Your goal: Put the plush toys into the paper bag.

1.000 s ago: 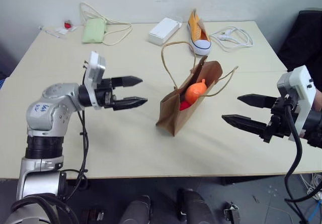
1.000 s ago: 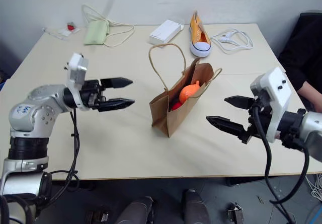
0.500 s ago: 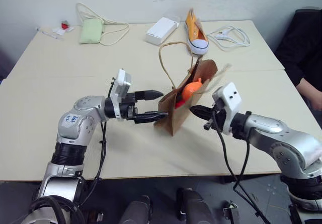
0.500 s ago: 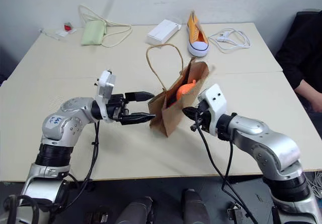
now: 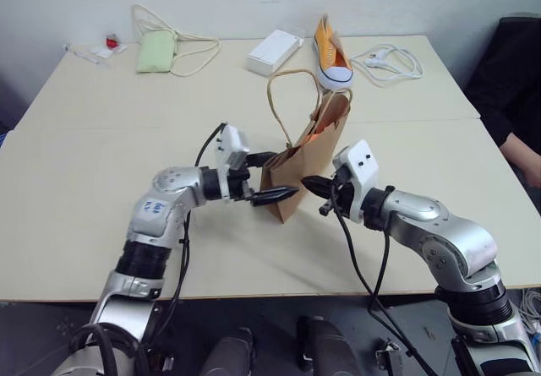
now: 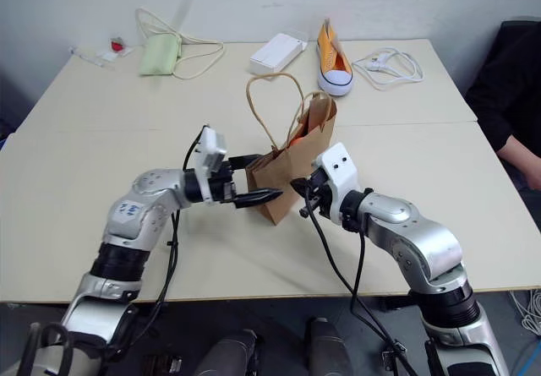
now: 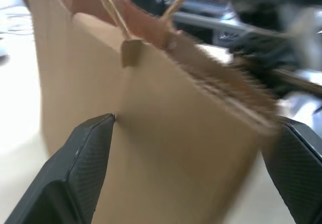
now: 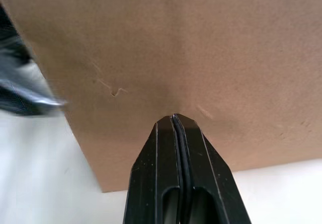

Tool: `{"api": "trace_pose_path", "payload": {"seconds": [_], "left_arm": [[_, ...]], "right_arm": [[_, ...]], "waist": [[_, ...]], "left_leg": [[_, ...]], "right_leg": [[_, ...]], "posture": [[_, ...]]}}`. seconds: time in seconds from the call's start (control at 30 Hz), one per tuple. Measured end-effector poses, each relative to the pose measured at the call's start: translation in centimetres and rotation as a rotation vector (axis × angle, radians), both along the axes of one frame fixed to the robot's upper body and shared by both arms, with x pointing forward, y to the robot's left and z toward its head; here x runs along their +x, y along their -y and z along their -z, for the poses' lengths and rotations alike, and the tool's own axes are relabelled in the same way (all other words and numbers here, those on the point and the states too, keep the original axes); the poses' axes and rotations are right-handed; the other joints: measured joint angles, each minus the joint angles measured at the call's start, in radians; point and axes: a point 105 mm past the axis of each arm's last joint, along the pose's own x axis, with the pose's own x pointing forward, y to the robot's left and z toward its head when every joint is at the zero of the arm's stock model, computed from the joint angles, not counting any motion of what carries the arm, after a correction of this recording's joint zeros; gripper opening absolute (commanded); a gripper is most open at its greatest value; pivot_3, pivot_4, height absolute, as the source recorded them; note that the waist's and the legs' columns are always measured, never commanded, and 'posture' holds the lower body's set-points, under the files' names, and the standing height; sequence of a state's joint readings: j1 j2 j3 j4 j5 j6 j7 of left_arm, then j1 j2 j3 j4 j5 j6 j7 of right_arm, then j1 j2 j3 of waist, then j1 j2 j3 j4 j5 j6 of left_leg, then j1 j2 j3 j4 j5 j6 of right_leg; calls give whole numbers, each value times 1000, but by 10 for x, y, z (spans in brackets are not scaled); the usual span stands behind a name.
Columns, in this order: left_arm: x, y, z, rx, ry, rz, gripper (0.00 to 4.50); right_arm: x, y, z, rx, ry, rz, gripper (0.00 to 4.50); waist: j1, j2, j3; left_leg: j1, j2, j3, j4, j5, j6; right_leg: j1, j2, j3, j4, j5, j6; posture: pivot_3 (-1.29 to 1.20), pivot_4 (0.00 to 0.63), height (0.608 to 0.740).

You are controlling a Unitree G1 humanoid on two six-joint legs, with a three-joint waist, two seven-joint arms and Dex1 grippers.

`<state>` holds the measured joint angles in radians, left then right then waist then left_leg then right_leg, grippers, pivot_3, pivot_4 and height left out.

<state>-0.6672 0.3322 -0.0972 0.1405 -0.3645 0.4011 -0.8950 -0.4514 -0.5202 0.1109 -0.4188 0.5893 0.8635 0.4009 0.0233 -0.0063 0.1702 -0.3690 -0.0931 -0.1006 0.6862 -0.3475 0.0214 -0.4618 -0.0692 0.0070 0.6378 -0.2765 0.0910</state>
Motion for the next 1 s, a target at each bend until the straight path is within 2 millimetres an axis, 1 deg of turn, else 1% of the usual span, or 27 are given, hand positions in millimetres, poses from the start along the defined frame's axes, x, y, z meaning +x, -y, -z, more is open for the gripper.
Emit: {"api": "trace_pose_path", "payload": {"seconds": [0.03,0.07,0.13,0.27,0.3,0.33,0.4,0.43,0.47,0.57,0.6,0.67,0.7,0.77,0.8,0.83,0.87,0.93,1.0], "left_arm": [[4,1,3,0,-5,-22,3924],[7,1,8,4,-16,-40,3566],[11,1,12,13,-15,-63,3016],[15,1,16,16,-15,-78,1710],[15,1,15,16,-16,-72,1344],[15,0,15,16,-14,-74,1085],[14,-1,14,13,-17,-45,373],[14,-2,15,11,-25,-33,108],[12,-1,15,4,-33,-6,22],[5,-2,13,-1,-45,107,22],[4,-2,9,17,-26,163,22],[5,-4,0,38,9,213,22],[7,-2,-7,47,28,254,7],[8,-2,-21,57,60,314,0],[7,0,-25,57,63,350,0],[6,1,-26,58,60,382,0],[3,5,-26,62,45,439,0],[-2,8,-22,86,23,516,0],[0,12,-13,124,17,525,0]], "right_arm": [[0,0,0,0,0,-2,0],[0,0,0,-4,3,-1,0],[0,0,0,-5,3,-3,0],[-4,3,3,-10,0,-9,0],[-8,7,5,-16,-1,-6,0],[-10,11,6,-17,0,0,0],[-18,24,3,-19,15,21,0],[-22,29,-1,-18,28,24,0],[-29,34,-5,-14,41,20,0],[-57,46,-16,-13,67,-28,0],[-70,53,-21,-23,69,-44,0],[-85,65,-27,-48,68,-46,0],[-96,74,-28,-68,49,-48,179],[-113,85,-29,-89,17,-55,632],[-120,91,-30,-93,-1,-52,899],[-125,95,-30,-93,-16,-49,1291],[-132,102,-34,-88,-25,-37,1626],[-139,111,-42,-87,-13,-11,2296],[-144,120,-51,-92,8,24,3002]], "waist": [[0,0,0],[0,0,0],[-2,0,0],[-1,0,0],[1,0,0],[2,0,0],[6,0,0],[4,0,0],[5,0,0],[4,0,0],[5,0,0],[6,-1,0],[11,-1,0],[16,-1,1],[20,-1,1],[20,-1,1],[22,-2,1],[23,-3,1],[26,-3,2]], "left_leg": [[0,0,0,0,0,0],[0,0,0,0,0,0],[0,0,0,0,0,0],[0,0,0,0,0,0],[-1,0,0,0,0,0],[-1,0,-1,0,0,0],[-1,-1,-1,0,0,0],[-1,-1,-1,0,0,0],[-1,-1,-1,0,0,1],[-1,0,-1,-1,0,0],[-1,0,-1,0,0,1],[0,0,-1,0,0,1],[-1,-1,-1,0,0,1],[1,0,0,0,0,2],[2,0,0,0,-1,2],[3,0,0,0,-1,3],[4,0,0,0,-1,3],[8,0,1,0,-1,4],[14,1,1,-3,-2,5]], "right_leg": [[0,0,0,0,0,0],[0,0,0,0,0,0],[-1,0,0,0,0,0],[0,0,0,0,0,0],[0,0,0,0,0,0],[0,0,-1,0,0,0],[0,-1,-1,0,0,0],[0,-1,0,-1,0,0],[0,-1,-1,-1,0,0],[0,0,-1,-1,0,0],[1,0,-1,-1,0,0],[2,0,-1,-1,0,0],[2,-1,-1,-1,0,1],[5,0,-1,-2,0,1],[6,0,-1,-2,1,1],[7,0,-1,-2,1,1],[9,0,-1,-2,1,2],[13,1,-1,-3,1,2],[20,2,0,-9,1,2]], "posture": [[0,150,740],[0,150,740],[0,150,740],[0,150,740],[0,150,740],[0,150,740],[0,150,740],[0,150,740],[0,150,740],[0,150,740],[0,150,740],[0,150,740],[0,150,740],[0,150,740],[0,150,740],[0,150,740],[0,150,740],[0,150,740],[0,150,740]]}}
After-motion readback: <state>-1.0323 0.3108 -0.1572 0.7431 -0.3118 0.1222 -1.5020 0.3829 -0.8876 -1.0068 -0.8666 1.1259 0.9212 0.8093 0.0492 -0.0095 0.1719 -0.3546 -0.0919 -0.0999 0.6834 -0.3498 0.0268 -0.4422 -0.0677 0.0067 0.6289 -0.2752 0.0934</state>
